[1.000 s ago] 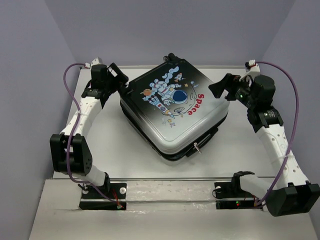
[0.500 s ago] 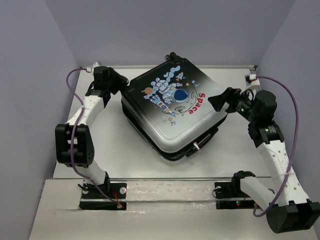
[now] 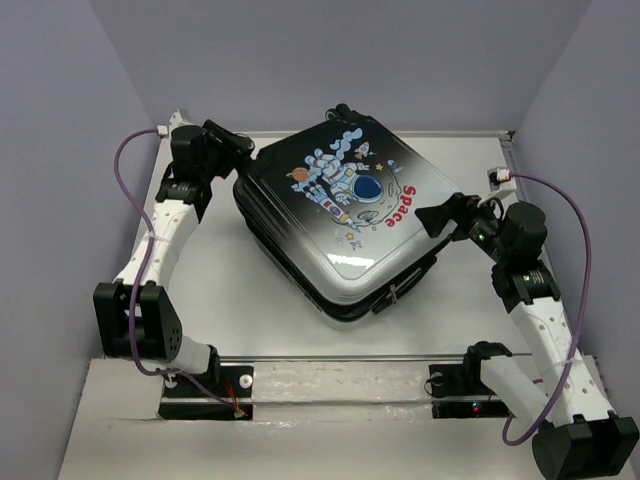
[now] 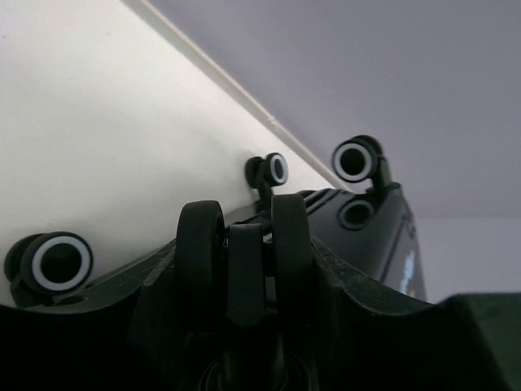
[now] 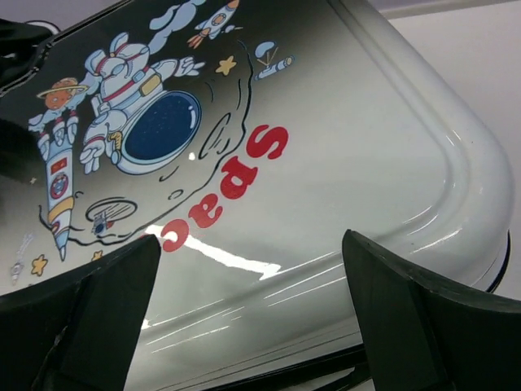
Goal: Pack the luggage
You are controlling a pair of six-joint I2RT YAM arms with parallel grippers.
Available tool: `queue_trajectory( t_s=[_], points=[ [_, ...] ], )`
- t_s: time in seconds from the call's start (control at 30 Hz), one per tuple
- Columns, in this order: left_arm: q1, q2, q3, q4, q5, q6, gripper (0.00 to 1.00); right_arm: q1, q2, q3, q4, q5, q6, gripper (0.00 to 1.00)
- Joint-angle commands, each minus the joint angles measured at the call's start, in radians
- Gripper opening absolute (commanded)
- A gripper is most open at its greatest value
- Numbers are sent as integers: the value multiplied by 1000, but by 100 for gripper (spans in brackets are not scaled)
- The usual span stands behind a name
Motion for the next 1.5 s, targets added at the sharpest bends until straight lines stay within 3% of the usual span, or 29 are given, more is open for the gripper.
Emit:
queue_trajectory(
  t_s=[0.0, 0.17, 0.4, 0.5, 0.53, 0.6, 0.7, 0.77, 0.83, 0.9, 1.1, 1.23, 1.27, 1.3, 1.33, 1.47],
  points=[
    [-26, -146, 156, 79, 97, -36, 6, -4, 41, -26, -43, 13, 14, 100],
    [-41, -226, 63, 76, 115, -58, 6, -4, 60, -15, -73, 10, -1, 100],
    [-39, -307, -244, 154, 104, -78, 6, -4, 49, 32, -138, -4, -27, 100],
    [-36, -295, -298, 181, 80, -75, 6, -4, 17, 55, -170, 1, -36, 100],
    [-30, -280, -302, 191, 72, -69, 6, -4, 6, 63, -194, -2, -38, 94],
    [-23, -257, -287, 189, 55, -56, 6, 6, -26, 97, -219, -17, -44, 92],
    [-10, -203, -250, 172, 54, -35, 6, 15, -67, 143, -267, -52, -41, 60],
    [-7, -182, -249, 175, 54, -29, 6, 24, -91, 152, -287, -66, -26, 34],
    [-7, -172, -262, 192, 49, -24, 6, 62, -126, 140, -299, -94, -15, 19],
    [2, -157, -267, 198, 42, -13, 6, 108, -169, 99, -299, -102, 7, 12],
    [14, -60, -235, 180, 31, 39, 6, 265, -261, -127, -294, -24, 74, 8],
    [16, -30, -206, 151, -12, 79, 39, 374, -310, -164, -333, 49, 123, 9],
    [19, -36, -207, 151, -17, 80, 62, 403, -325, -173, -354, 53, 137, 12],
    [20, -45, -209, 151, -17, 79, 73, 414, -331, -191, -372, 62, 142, 17],
    [20, -71, -216, 154, -20, 76, 89, 432, -339, -202, -377, 76, 155, 30],
    [20, -180, -250, 140, -58, 77, 99, 487, -338, -199, -400, 148, 191, 61]
  ],
)
